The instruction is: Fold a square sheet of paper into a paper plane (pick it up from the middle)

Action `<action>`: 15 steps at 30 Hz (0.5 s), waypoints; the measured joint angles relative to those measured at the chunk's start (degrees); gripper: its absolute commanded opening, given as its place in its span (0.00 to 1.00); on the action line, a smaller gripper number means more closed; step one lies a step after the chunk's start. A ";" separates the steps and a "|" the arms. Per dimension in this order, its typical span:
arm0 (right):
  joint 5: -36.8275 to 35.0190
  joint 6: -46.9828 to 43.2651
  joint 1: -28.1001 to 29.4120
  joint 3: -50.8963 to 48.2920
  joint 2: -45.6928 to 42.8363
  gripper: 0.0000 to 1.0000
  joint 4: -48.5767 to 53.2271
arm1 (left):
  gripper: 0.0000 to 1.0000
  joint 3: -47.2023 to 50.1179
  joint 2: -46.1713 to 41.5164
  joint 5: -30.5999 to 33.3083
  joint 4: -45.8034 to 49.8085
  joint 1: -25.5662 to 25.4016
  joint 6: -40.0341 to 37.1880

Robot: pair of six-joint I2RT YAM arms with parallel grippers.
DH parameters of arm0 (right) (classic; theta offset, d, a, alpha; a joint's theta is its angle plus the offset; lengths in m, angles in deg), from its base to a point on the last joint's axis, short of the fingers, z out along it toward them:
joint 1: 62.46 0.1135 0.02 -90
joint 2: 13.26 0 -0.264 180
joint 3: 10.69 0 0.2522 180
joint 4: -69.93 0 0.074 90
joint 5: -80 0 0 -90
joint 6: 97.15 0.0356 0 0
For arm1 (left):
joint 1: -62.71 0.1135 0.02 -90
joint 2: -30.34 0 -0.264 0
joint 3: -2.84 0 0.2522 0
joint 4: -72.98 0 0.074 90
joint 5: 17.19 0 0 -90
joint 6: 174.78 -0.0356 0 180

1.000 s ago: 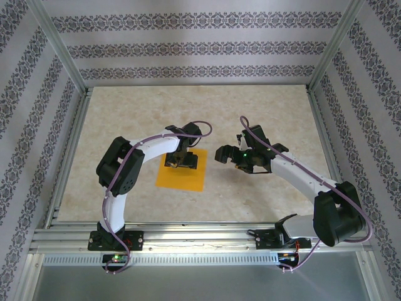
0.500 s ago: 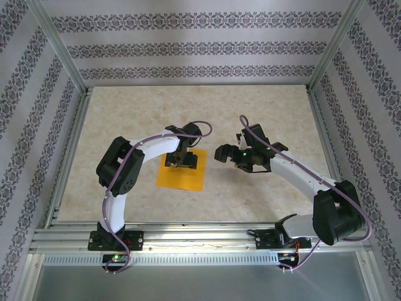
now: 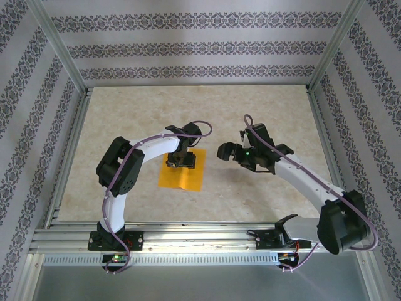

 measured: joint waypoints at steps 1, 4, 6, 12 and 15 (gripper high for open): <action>-0.74 0.02 -0.09 -0.04 -0.92 0.98 0.09 | 0.58 0.00 -0.04 0.02 -0.07 -0.02 0.02; -1.66 -0.44 -0.90 -0.48 -2.91 0.98 0.07 | 0.52 0.13 -0.22 0.24 -0.66 -0.44 -0.11; -2.32 -0.79 -1.53 -0.92 -3.67 0.98 0.07 | 0.45 0.85 -0.81 0.13 -1.64 -0.87 -0.37; -8.15 0.74 -3.15 -3.37 -6.82 0.98 0.46 | 0.38 3.02 -2.38 -1.73 -4.68 -1.42 -0.83; -10.21 -0.33 -3.85 -4.46 -9.97 0.98 1.03 | 0.37 3.43 -2.75 -2.80 -5.62 -1.40 -0.83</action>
